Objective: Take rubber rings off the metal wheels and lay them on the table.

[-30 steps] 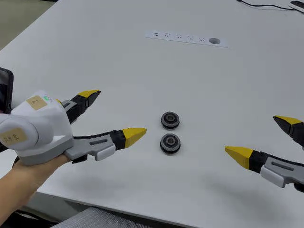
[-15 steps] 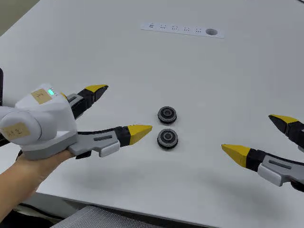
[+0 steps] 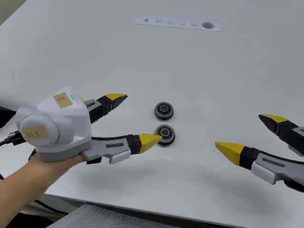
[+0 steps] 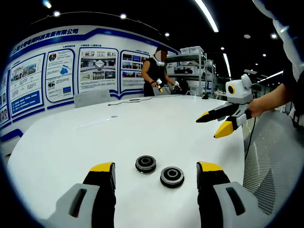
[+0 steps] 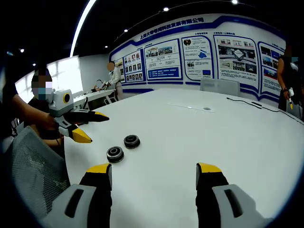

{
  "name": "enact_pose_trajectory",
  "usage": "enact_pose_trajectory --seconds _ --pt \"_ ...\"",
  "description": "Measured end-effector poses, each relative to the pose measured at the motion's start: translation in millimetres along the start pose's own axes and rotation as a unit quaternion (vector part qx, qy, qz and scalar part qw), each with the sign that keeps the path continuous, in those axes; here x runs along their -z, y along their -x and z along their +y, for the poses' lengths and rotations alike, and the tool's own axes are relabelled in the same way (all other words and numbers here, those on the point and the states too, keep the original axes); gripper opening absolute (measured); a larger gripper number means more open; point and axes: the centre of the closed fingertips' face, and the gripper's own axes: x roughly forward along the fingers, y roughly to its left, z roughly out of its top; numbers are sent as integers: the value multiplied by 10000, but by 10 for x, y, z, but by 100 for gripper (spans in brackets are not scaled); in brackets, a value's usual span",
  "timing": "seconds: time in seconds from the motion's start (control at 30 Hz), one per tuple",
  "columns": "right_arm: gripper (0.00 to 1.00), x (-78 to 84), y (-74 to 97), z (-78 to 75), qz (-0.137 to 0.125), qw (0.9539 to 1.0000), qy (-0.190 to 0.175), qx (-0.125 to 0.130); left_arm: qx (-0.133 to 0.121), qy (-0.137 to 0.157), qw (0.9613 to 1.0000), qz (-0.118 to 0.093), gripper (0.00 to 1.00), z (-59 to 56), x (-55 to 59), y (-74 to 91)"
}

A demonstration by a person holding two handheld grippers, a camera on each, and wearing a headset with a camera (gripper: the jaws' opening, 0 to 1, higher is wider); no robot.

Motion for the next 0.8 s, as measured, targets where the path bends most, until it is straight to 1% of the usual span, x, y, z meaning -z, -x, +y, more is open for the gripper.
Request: enact_pose_trajectory --seconds 0.1,0.23,0.33,0.37,0.47,0.53,0.7,0.8 --pt "72 27 20 -3 35 10000 -45 0 13 -29 10000 -2 69 -1 -14 -33" --pt "70 36 29 18 30 9999 -128 -17 212 -136 9997 78 59 -56 -5 -84" --pt "69 53 15 46 67 9998 -146 -66 371 -203 9990 172 52 -101 30 -123" --pt "69 54 7 55 73 9998 -143 -82 418 -234 9986 223 51 -120 47 -138" --pt "68 56 -10 73 92 9998 -150 -114 487 -254 9981 287 50 -146 72 -179" --pt "68 52 -16 82 92 9997 -175 -131 574 -295 9972 372 46 -179 100 -204" --pt "67 59 -26 90 109 9996 -213 -154 682 -315 9963 418 43 -220 116 -252" --pt "66 91 -30 91 154 9994 -240 -174 749 -364 9954 484 38 -241 149 -271"
